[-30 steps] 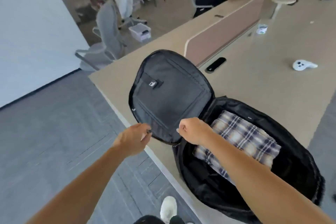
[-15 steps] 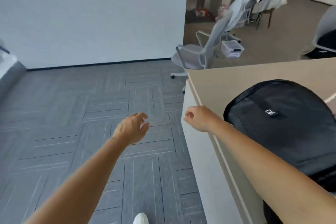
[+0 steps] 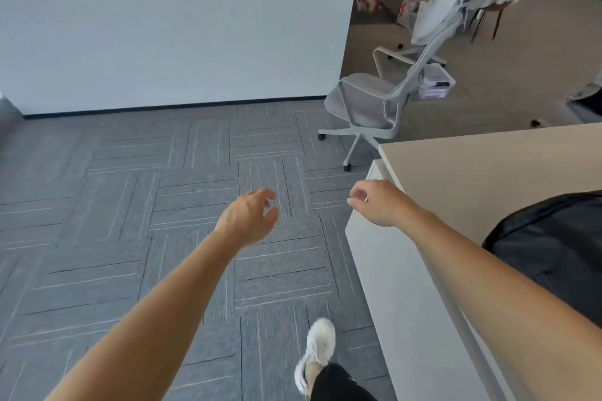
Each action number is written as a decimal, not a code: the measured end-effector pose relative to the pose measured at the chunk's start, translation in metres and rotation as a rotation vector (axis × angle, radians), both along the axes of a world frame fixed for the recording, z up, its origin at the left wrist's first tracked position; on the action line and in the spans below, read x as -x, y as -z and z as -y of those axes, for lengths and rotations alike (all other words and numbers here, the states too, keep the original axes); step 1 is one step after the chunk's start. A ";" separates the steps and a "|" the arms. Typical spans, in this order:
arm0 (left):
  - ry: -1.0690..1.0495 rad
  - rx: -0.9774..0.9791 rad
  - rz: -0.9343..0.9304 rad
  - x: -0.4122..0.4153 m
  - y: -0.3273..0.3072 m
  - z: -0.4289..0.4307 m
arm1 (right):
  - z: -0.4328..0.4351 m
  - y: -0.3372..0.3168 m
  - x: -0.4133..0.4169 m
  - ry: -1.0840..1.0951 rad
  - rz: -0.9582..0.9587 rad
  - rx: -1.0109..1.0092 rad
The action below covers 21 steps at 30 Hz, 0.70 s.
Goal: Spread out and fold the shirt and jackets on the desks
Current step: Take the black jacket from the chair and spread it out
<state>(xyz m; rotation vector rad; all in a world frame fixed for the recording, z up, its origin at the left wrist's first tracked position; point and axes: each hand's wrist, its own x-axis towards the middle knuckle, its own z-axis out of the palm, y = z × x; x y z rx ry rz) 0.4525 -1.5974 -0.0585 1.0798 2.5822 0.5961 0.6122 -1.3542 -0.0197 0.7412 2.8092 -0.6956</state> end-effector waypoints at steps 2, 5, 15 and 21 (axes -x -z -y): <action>0.013 0.022 0.004 0.035 0.006 -0.028 | -0.028 0.006 0.033 0.023 -0.011 0.002; 0.025 0.070 0.002 0.088 0.008 -0.075 | -0.078 0.012 0.086 0.070 -0.052 0.010; 0.081 0.135 -0.033 0.271 -0.017 -0.228 | -0.236 -0.001 0.248 0.107 -0.006 -0.034; 0.196 0.150 0.023 0.384 0.013 -0.347 | -0.327 -0.001 0.324 0.240 0.051 -0.048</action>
